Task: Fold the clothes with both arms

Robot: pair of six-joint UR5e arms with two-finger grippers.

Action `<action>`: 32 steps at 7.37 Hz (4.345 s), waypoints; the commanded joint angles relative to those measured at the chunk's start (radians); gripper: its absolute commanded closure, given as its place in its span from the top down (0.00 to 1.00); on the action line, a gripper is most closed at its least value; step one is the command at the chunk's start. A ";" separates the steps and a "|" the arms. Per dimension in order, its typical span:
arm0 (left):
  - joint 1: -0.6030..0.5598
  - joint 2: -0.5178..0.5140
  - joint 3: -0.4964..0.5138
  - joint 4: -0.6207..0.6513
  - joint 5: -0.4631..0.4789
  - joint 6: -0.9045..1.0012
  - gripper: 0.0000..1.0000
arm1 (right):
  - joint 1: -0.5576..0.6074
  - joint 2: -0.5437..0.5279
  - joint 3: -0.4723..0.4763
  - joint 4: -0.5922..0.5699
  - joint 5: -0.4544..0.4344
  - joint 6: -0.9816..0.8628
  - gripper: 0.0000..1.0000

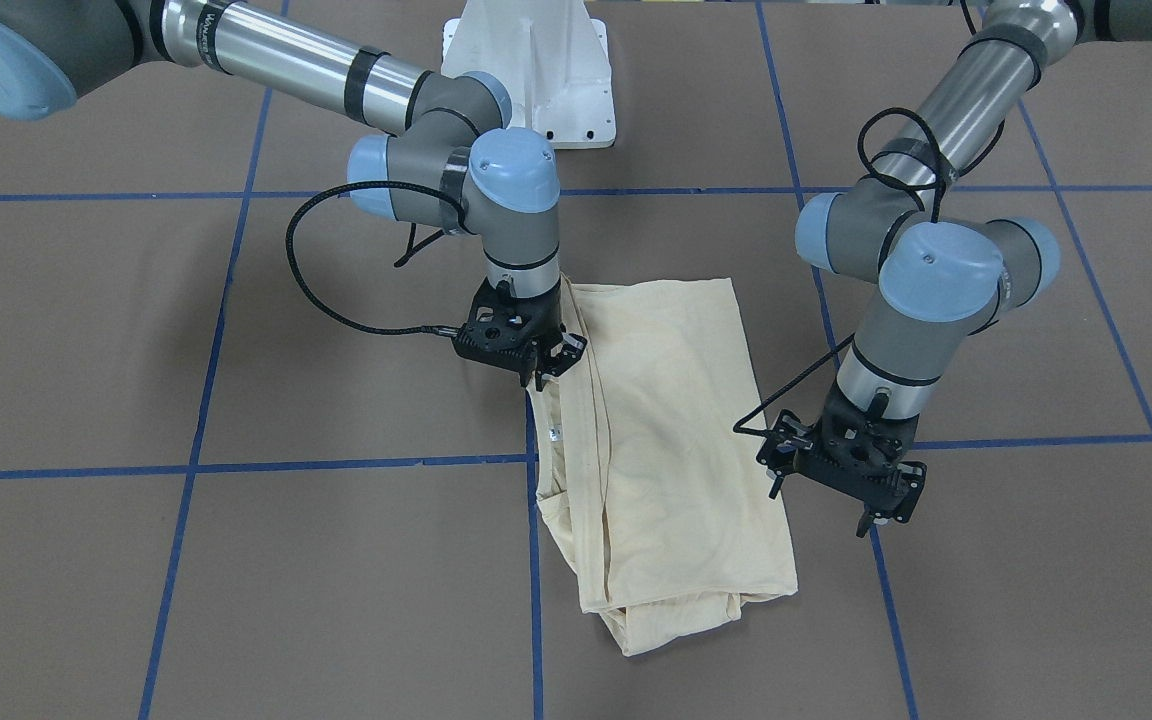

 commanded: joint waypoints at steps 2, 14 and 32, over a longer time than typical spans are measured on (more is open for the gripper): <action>0.005 0.000 0.000 -0.001 0.000 0.000 1.00 | 0.000 0.000 0.009 -0.037 0.001 0.000 0.29; 0.006 0.018 -0.023 -0.001 0.000 -0.002 1.00 | -0.048 0.014 0.012 -0.096 -0.047 0.011 0.21; 0.037 0.020 -0.045 -0.001 -0.028 -0.043 1.00 | -0.004 -0.126 0.210 -0.249 -0.035 -0.129 1.00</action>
